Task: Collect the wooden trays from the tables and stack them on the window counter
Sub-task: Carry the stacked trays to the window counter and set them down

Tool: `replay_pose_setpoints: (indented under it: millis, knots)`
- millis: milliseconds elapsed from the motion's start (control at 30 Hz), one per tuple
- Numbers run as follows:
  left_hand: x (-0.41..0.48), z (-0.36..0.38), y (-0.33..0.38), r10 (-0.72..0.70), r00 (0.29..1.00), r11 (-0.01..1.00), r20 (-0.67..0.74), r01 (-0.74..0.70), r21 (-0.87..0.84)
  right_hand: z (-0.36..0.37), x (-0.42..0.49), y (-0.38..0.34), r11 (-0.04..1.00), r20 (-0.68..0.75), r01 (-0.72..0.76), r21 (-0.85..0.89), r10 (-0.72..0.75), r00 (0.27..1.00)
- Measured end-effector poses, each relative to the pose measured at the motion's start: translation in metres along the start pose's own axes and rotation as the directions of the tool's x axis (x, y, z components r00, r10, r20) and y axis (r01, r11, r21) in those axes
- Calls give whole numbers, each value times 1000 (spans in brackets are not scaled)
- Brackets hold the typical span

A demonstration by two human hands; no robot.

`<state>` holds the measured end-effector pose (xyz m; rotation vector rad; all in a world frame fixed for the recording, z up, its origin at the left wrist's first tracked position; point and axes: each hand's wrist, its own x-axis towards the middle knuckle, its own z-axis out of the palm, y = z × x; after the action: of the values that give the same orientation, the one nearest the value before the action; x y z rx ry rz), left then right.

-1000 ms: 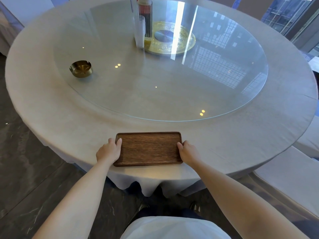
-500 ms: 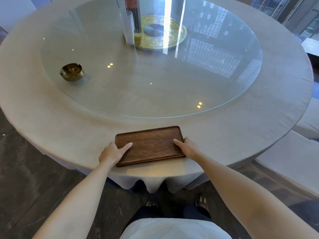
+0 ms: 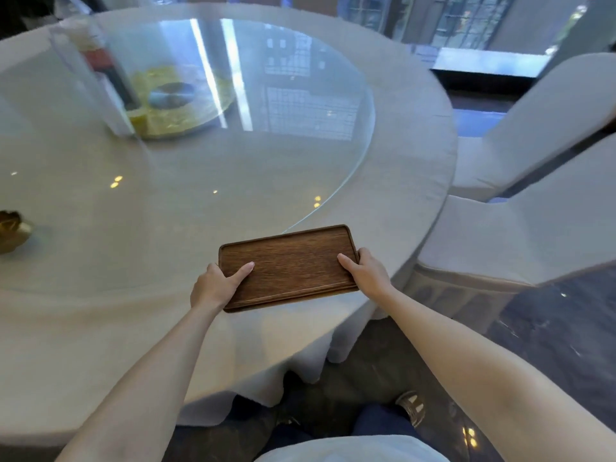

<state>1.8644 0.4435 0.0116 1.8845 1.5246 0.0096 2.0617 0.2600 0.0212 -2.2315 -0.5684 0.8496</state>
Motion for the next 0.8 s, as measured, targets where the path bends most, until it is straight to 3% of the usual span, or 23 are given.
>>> replay_pose_setpoints:
  millis: [200, 367, 600, 800]
  knots:
    - [-7, 42, 128, 192, 975, 981, 108, -194, 9, -109, 2, 36, 993, -190, -65, 102, 83, 978]
    - [-29, 94, 258, 355, 906, 922, 229, -380, 71, -218, -1, 85, 973, -362, -106, 204, 176, 916]
    - [-100, 201, 437, 586, 742, 775, 327, -630, 42, -378, -24, 180, 944, -553, -135, 300, 288, 782]
    - [-176, 287, 556, 685, 597, 660, 417, -751, -9, -484, -60, 256, 907, -657, -185, 378, 404, 636]
